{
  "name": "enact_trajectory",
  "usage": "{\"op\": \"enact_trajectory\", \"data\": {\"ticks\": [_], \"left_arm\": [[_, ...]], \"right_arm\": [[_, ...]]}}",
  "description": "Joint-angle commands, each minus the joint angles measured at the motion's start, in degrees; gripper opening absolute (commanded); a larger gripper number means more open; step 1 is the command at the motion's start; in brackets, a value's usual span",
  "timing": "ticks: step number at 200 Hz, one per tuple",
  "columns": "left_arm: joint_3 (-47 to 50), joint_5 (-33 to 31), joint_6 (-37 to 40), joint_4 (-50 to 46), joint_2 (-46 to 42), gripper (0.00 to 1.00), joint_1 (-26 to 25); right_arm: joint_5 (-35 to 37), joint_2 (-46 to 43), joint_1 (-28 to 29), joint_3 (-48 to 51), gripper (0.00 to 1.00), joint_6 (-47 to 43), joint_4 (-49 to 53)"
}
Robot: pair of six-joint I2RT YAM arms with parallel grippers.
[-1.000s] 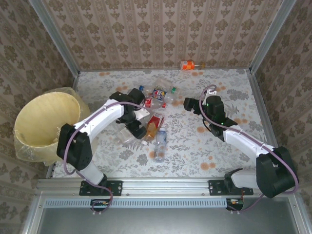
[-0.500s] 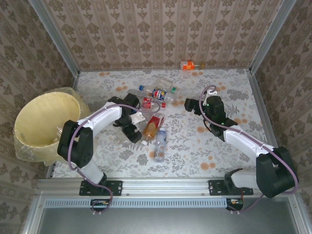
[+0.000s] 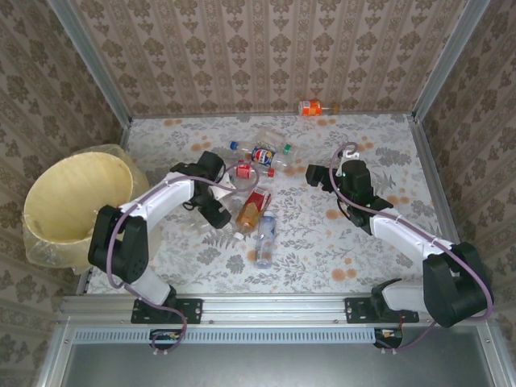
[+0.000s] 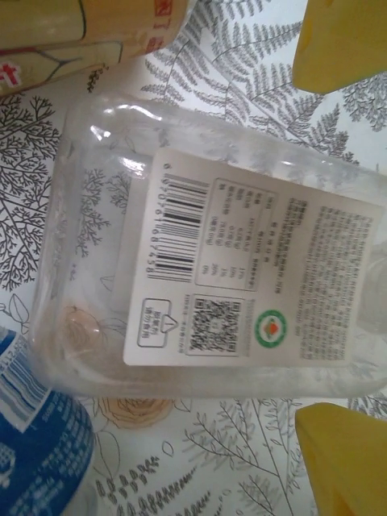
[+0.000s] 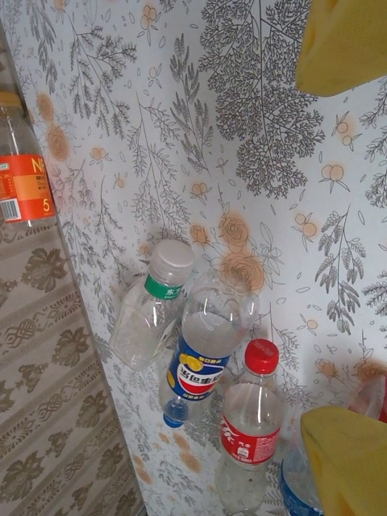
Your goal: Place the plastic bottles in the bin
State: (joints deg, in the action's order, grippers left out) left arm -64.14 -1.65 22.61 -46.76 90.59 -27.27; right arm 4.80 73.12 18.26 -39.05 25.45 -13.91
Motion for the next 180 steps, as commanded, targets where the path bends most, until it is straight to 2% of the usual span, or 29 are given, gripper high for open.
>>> {"op": "enact_trajectory", "data": {"ticks": [1,50,80,119,180], "left_arm": [[0.5,-1.2,1.8,0.5,-1.1,1.0,0.7],[-1.3,3.0,3.2,-2.1,4.4,1.0,2.4],[-0.9,0.1,3.4,0.1,6.5,1.0,2.3],[-1.3,-0.5,3.4,1.7,8.5,0.97,2.2],[-3.0,-3.0,2.6,0.6,6.1,0.92,2.2]], "right_arm": [[1.1,0.8,-0.3,0.6,1.0,-0.9,-0.8],[1.1,0.4,-0.4,0.8,1.0,-1.2,-0.6],[1.2,-0.2,-0.6,1.3,1.0,-1.2,-0.6],[1.0,-0.3,-0.8,1.4,1.0,-1.3,-0.6],[0.9,-0.2,-1.0,1.2,1.0,-1.3,-0.9]]}}
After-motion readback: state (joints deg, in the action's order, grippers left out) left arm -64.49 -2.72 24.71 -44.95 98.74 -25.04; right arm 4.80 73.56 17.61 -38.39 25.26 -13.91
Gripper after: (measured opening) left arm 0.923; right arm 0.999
